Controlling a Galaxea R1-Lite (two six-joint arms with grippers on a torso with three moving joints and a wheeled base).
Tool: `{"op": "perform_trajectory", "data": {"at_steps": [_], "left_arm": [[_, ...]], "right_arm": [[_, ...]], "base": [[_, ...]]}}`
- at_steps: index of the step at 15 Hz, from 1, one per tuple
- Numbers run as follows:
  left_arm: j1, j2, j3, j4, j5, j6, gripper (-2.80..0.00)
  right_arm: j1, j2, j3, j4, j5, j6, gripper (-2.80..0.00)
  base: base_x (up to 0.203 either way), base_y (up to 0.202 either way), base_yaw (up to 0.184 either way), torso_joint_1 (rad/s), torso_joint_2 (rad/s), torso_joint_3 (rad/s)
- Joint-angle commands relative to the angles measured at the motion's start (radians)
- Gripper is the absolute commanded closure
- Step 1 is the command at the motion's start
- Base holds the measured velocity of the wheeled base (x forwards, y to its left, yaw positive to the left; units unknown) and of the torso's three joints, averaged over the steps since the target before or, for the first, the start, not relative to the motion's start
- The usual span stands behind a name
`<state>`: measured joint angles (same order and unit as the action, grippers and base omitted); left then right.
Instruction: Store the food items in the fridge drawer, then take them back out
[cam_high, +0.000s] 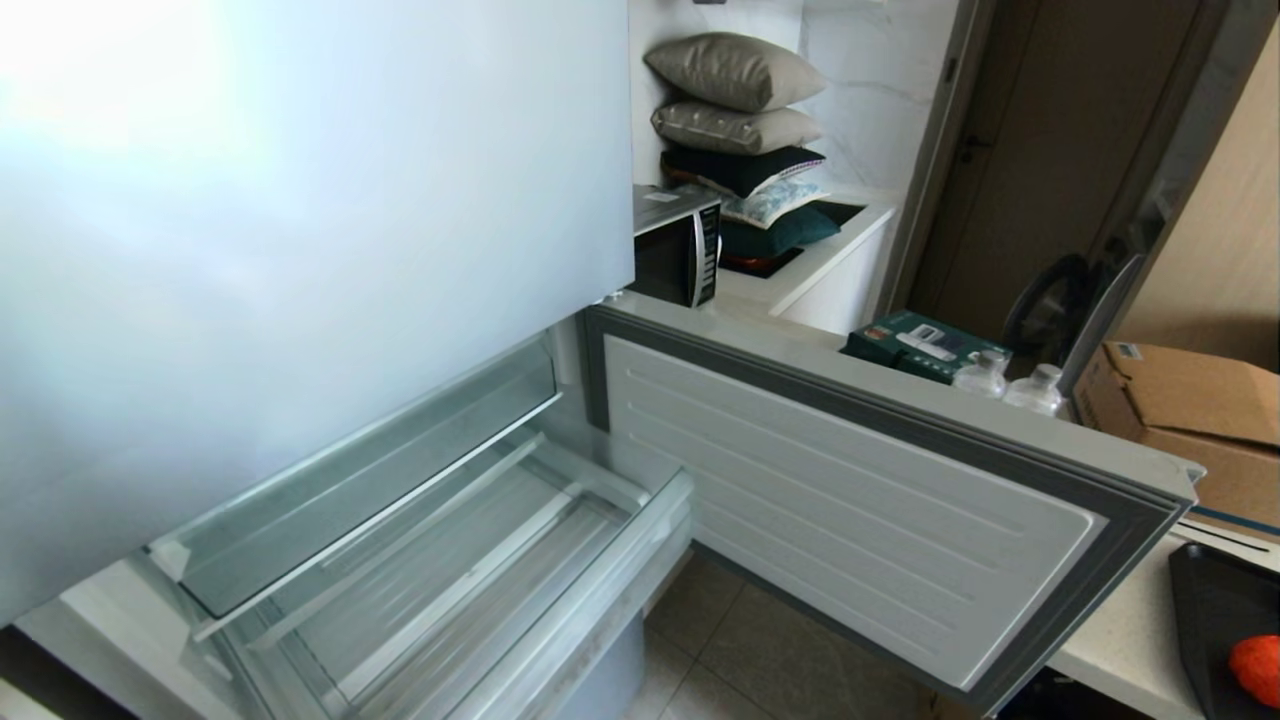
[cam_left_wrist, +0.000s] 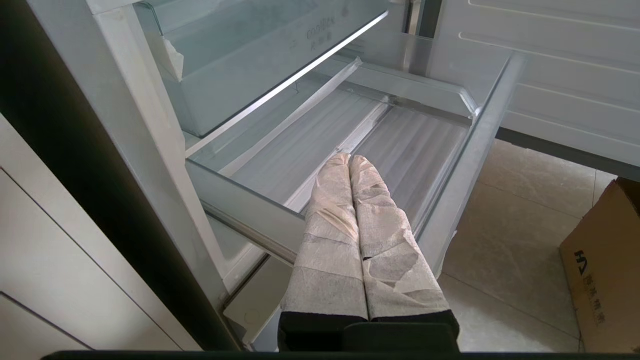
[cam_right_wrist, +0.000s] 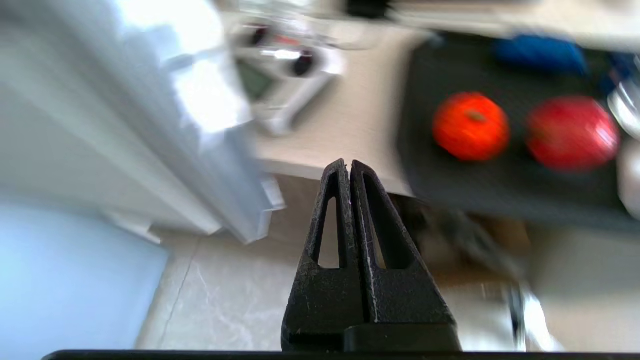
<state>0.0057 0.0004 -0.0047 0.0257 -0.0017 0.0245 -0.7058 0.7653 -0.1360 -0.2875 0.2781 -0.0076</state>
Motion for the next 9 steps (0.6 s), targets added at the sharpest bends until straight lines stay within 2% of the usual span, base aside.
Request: {"op": "perform_trajectory", "data": {"at_steps": [1, 2, 4, 6, 7, 9], "left_arm": [[0.0, 0.0, 0.0, 0.0, 0.0, 0.0, 0.0], [0.0, 0.0, 0.0, 0.0, 0.0, 0.0, 0.0], [0.0, 0.0, 0.0, -0.001, 0.0, -0.001, 0.0], [0.0, 0.0, 0.0, 0.0, 0.0, -0.002, 0.0], [0.0, 0.0, 0.0, 0.0, 0.0, -0.003, 0.0], [0.0, 0.0, 0.0, -0.001, 0.0, -0.003, 0.0]], "right_arm": [[0.157, -0.314, 0.05, 0.057, -0.003, -0.014, 0.0], [0.279, -0.381, 0.061, 0.131, -0.024, -0.027, 0.0], [0.498, -0.446, 0.076, 0.269, -0.142, -0.045, 0.0], [0.66, -0.495, 0.093, 0.337, -0.232, -0.054, 0.0], [0.698, -0.551, 0.098, 0.352, -0.25, -0.066, 0.0], [0.706, -0.692, 0.102, 0.363, -0.238, -0.107, 0.0]], "base": [[0.0, 0.0, 0.0, 0.0, 0.0, 0.0], [0.0, 0.0, 0.0, 0.0, 0.0, 0.0], [0.0, 0.0, 0.0, 0.0, 0.0, 0.0], [0.0, 0.0, 0.0, 0.0, 0.0, 0.0], [0.0, 0.0, 0.0, 0.0, 0.0, 0.0], [0.0, 0.0, 0.0, 0.0, 0.0, 0.0]]}}
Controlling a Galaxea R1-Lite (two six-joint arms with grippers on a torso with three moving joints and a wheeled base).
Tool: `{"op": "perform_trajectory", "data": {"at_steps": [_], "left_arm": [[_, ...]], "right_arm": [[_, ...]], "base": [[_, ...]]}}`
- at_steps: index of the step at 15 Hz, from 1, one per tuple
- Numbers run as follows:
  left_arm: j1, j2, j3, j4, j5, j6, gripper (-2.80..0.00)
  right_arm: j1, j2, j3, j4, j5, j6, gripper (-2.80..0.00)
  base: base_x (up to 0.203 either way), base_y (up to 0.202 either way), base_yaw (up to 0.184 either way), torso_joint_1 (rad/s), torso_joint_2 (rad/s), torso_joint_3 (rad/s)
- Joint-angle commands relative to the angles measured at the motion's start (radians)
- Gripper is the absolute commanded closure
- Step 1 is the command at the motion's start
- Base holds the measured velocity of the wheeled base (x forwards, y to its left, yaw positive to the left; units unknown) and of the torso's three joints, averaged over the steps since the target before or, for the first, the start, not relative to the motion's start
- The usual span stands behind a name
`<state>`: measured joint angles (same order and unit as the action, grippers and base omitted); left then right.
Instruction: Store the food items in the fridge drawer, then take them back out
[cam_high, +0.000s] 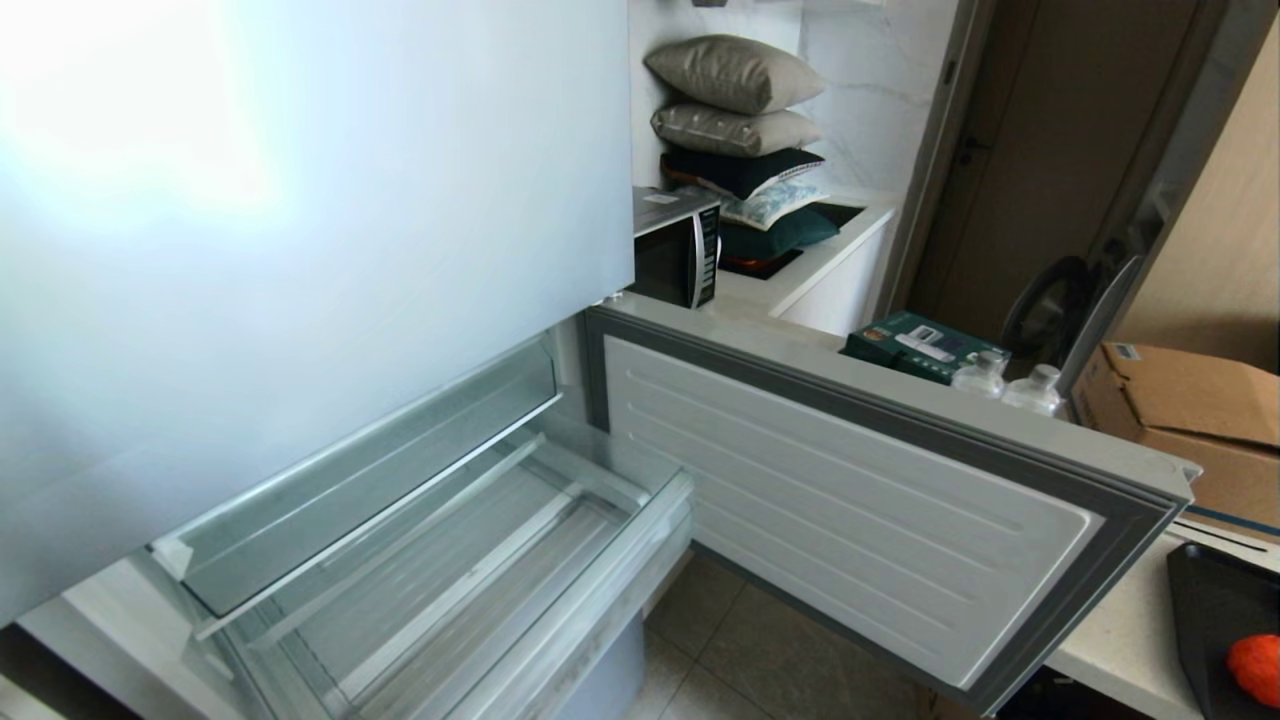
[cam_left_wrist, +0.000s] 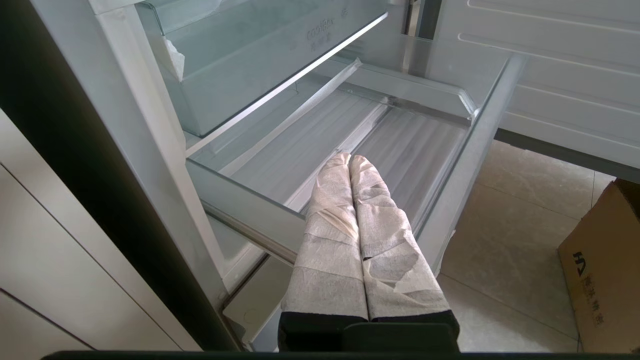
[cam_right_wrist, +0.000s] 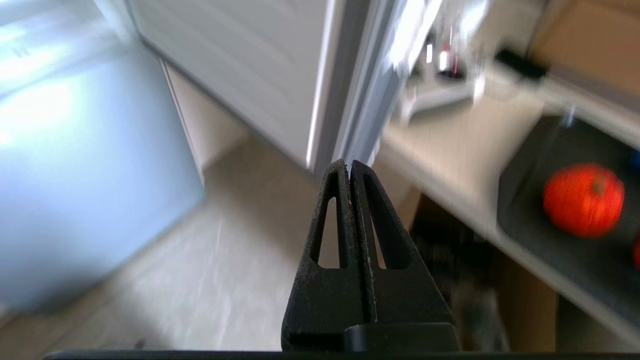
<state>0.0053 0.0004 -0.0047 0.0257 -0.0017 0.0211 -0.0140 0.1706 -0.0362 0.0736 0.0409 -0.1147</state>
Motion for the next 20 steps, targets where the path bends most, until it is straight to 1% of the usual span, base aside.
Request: {"op": "perform_trajectory", "data": {"at_steps": [1, 3, 6, 7, 8, 14, 17, 20], "left_arm": [[0.001, 0.0, 0.0, -0.001, 0.0, 0.0, 0.0], [0.001, 0.0, 0.0, -0.001, 0.0, -0.001, 0.0], [0.001, 0.0, 0.0, 0.0, 0.0, -0.001, 0.0], [0.001, 0.0, 0.0, 0.0, 0.0, -0.001, 0.0], [0.001, 0.0, 0.0, 0.0, 0.0, -0.001, 0.0], [0.001, 0.0, 0.0, 0.0, 0.0, -0.001, 0.0], [0.001, 0.0, 0.0, 0.0, 0.0, -0.001, 0.0], [0.001, 0.0, 0.0, 0.0, 0.0, -0.001, 0.0]], "right_arm": [[0.015, -0.155, 0.006, -0.004, 0.008, -0.01, 0.0], [0.017, -0.174, 0.034, -0.064, 0.025, -0.016, 0.0], [0.017, -0.172, 0.036, -0.067, 0.023, -0.014, 0.0], [0.017, -0.172, 0.036, -0.067, 0.002, -0.01, 0.0], [0.017, -0.172, 0.036, -0.066, -0.003, -0.009, 0.0], [0.017, -0.172, 0.036, -0.066, -0.009, -0.005, 0.0], [0.017, -0.172, 0.037, -0.067, -0.006, -0.018, 0.0], [0.017, -0.172, 0.036, -0.067, -0.007, -0.009, 0.0]], "base": [[0.0, 0.0, 0.0, 0.0, 0.0, 0.0], [0.0, 0.0, 0.0, 0.0, 0.0, 0.0], [0.0, 0.0, 0.0, 0.0, 0.0, 0.0], [0.0, 0.0, 0.0, 0.0, 0.0, 0.0], [0.0, 0.0, 0.0, 0.0, 0.0, 0.0], [-0.003, 0.0, 0.015, 0.003, 0.0, 0.001], [0.0, -0.008, 0.153, 0.0, 0.0, 0.003], [0.001, -0.01, 0.171, 0.002, 0.0, 0.002]]}}
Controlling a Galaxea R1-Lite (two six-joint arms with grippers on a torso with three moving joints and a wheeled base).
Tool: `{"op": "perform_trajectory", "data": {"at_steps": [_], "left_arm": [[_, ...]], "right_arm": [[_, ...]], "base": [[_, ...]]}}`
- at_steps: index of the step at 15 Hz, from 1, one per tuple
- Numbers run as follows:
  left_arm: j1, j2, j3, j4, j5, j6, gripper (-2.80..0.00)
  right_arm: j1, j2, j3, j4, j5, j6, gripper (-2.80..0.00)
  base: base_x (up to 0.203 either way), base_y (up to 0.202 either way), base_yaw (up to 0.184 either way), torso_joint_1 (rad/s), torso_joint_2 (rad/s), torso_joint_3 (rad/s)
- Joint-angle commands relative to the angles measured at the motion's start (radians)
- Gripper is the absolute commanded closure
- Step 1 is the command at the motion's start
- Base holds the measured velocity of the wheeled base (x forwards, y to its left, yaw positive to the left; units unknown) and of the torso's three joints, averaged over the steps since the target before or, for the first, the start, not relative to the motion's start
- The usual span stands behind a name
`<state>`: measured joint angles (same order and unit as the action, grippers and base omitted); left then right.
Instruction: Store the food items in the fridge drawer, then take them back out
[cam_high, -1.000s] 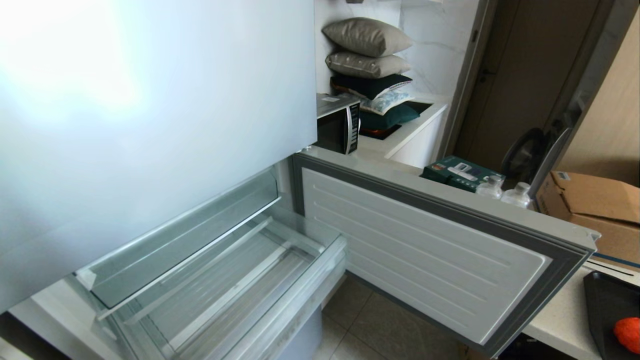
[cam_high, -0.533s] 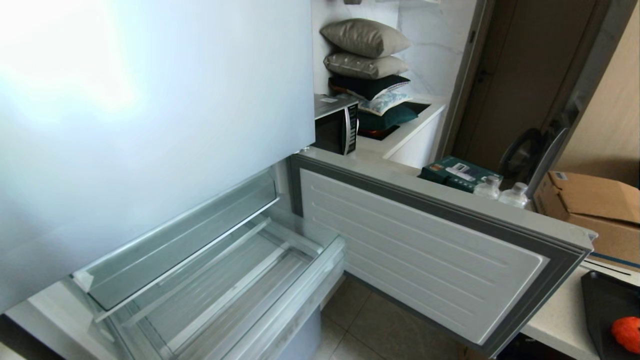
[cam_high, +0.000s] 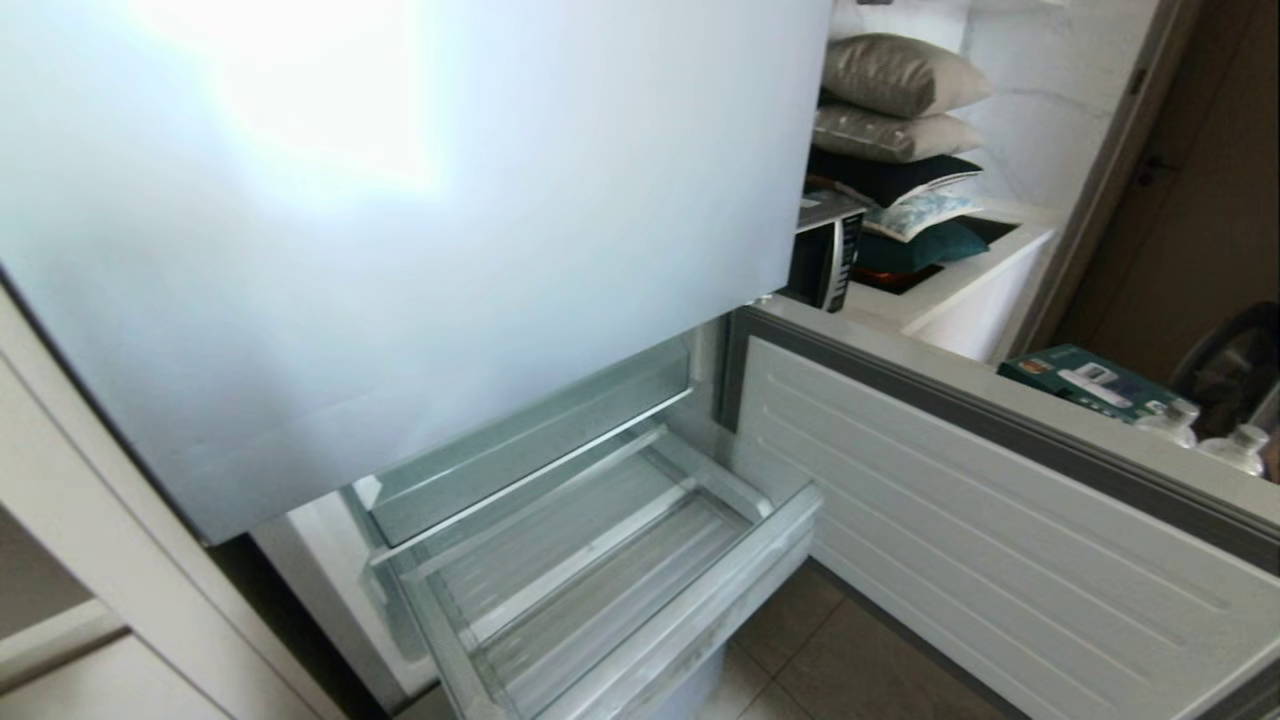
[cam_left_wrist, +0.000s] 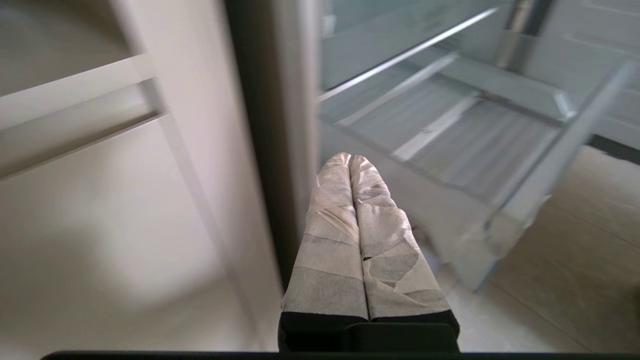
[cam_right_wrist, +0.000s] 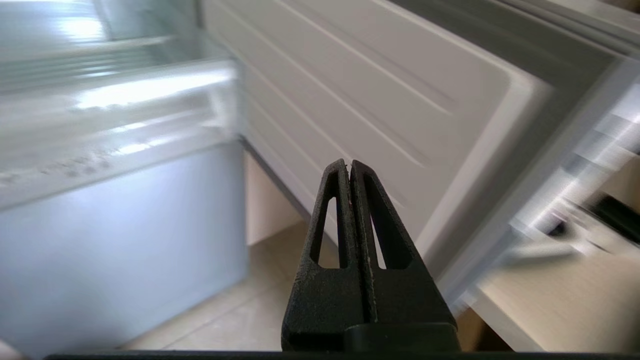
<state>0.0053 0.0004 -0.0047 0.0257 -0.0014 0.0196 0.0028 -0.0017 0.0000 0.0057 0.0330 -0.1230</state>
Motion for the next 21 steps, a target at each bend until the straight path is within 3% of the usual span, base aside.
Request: {"op": "perform_trajectory", "data": {"at_steps": [1, 15, 18, 21], "left_arm": [[0.001, 0.0, 0.0, 0.0, 0.0, 0.0, 0.0], [0.001, 0.0, 0.0, 0.0, 0.0, 0.0, 0.0], [0.001, 0.0, 0.0, 0.0, 0.0, 0.0, 0.0], [0.001, 0.0, 0.0, 0.0, 0.0, 0.0, 0.0]], "right_arm": [[0.0, 0.0, 0.0, 0.0, -0.001, 0.002, 0.0], [0.0, 0.0, 0.0, -0.003, -0.004, 0.038, 0.0], [0.0, 0.01, 0.0, -0.004, -0.002, 0.076, 0.0], [-0.011, 0.202, 0.0, -0.012, -0.003, 0.078, 0.0]], "base": [[-0.001, -0.009, 0.179, -0.002, 0.01, 0.002], [0.0, -0.009, 0.175, 0.002, 0.0, 0.002], [0.001, -0.006, 0.13, 0.002, 0.0, 0.002], [0.0, 0.0, 0.0, 0.0, 0.0, 0.0]]}}
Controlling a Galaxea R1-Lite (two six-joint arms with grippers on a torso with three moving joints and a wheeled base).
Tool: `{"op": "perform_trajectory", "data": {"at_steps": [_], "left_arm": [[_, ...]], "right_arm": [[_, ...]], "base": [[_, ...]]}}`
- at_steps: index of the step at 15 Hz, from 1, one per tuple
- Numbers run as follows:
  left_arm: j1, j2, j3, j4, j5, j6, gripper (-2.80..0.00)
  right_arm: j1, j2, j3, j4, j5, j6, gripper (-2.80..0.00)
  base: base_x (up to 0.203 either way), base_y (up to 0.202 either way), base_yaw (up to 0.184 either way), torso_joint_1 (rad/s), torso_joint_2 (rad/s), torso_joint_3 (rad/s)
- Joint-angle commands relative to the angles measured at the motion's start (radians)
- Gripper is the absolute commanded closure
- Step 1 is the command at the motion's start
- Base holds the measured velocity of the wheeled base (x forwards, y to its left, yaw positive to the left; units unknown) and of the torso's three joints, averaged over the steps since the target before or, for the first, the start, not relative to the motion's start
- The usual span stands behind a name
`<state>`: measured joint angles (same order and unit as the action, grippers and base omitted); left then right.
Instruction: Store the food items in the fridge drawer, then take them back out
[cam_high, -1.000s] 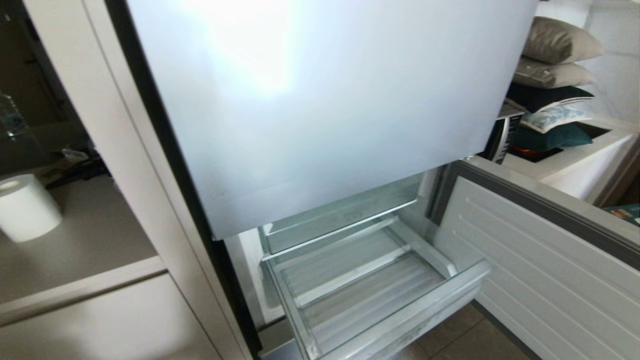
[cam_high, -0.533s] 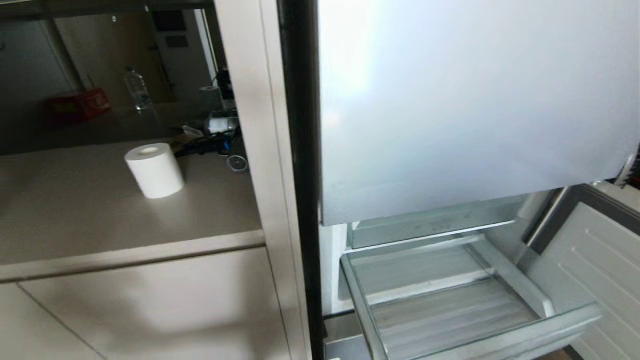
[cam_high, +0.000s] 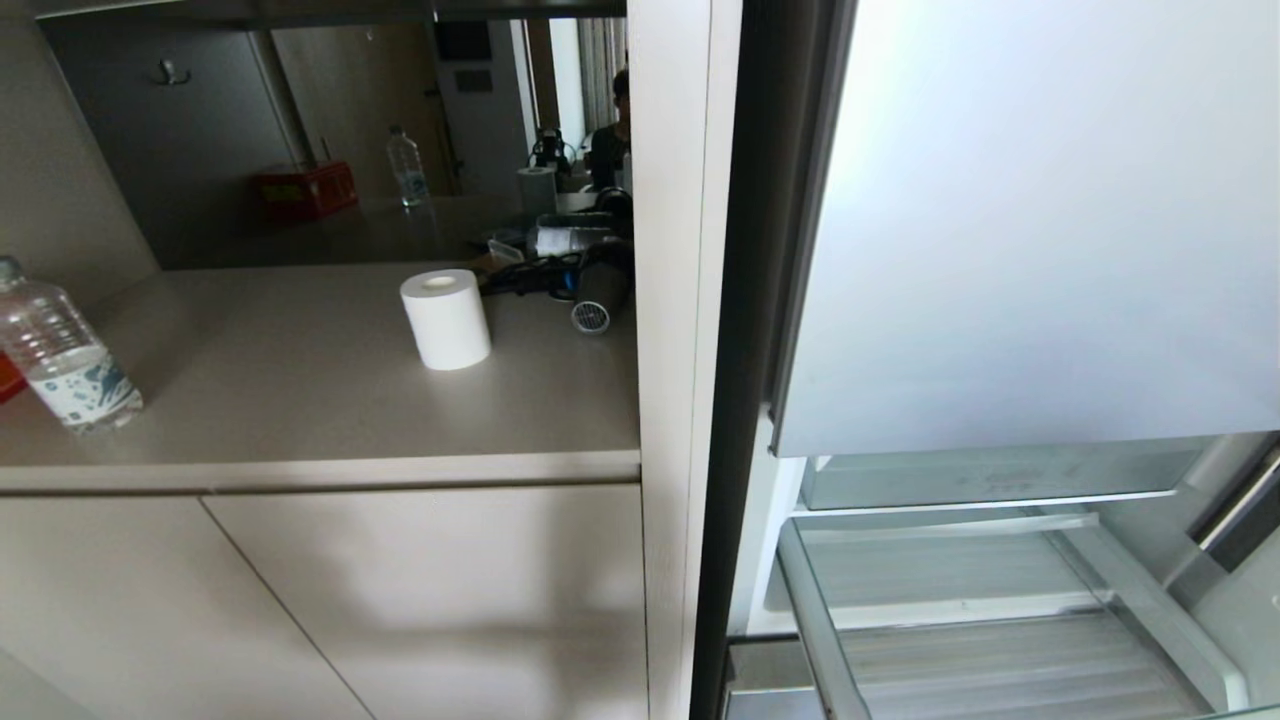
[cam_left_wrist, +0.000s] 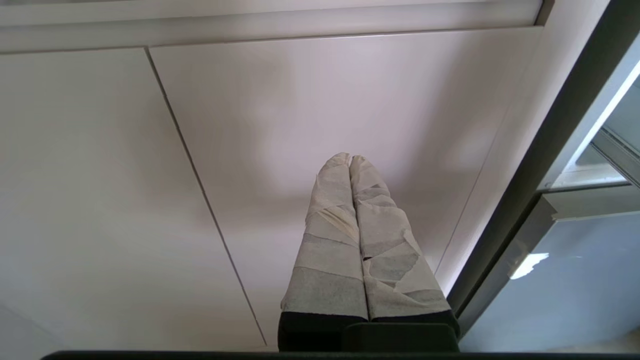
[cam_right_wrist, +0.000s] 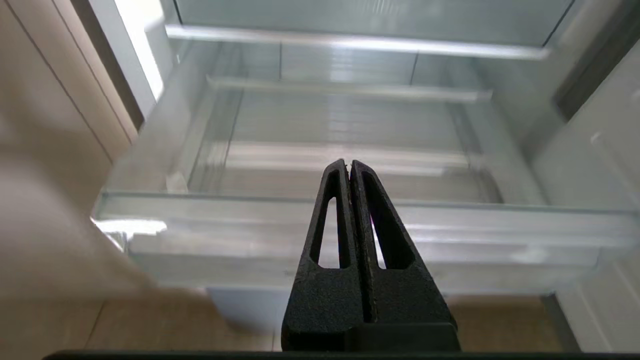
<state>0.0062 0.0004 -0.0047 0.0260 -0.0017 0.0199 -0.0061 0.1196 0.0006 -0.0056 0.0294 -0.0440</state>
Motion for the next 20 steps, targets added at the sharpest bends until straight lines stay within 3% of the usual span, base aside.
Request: {"op": "perform_trajectory", "data": {"at_steps": [1, 7, 11, 15, 20], "left_arm": [[0.0, 0.0, 0.0, 0.0, 0.0, 0.0, 0.0], [0.0, 0.0, 0.0, 0.0, 0.0, 0.0, 0.0], [0.0, 0.0, 0.0, 0.0, 0.0, 0.0, 0.0], [0.0, 0.0, 0.0, 0.0, 0.0, 0.0, 0.0], [0.0, 0.0, 0.0, 0.0, 0.0, 0.0, 0.0]], "right_arm": [[-0.011, 0.188, -0.002, -0.029, -0.001, 0.001, 0.0], [-0.091, 0.822, -0.123, -0.135, -0.093, 0.111, 0.0], [-0.185, 0.983, -0.176, -0.082, -0.171, 0.19, 0.0], [-0.374, 1.127, -0.186, -0.081, -0.154, 0.198, 0.0], [-0.454, 1.308, -0.19, -0.13, -0.101, 0.199, 0.0]], "base": [[0.0, 0.0, 0.0, 0.0, 0.0, 0.0], [0.0, 0.0, 0.0, 0.0, 0.0, 0.0], [0.0, 0.0, 0.0, 0.0, 0.0, 0.0], [0.0, 0.0, 0.0, 0.0, 0.0, 0.0], [0.0, 0.0, 0.0, 0.0, 0.0, 0.0]]}}
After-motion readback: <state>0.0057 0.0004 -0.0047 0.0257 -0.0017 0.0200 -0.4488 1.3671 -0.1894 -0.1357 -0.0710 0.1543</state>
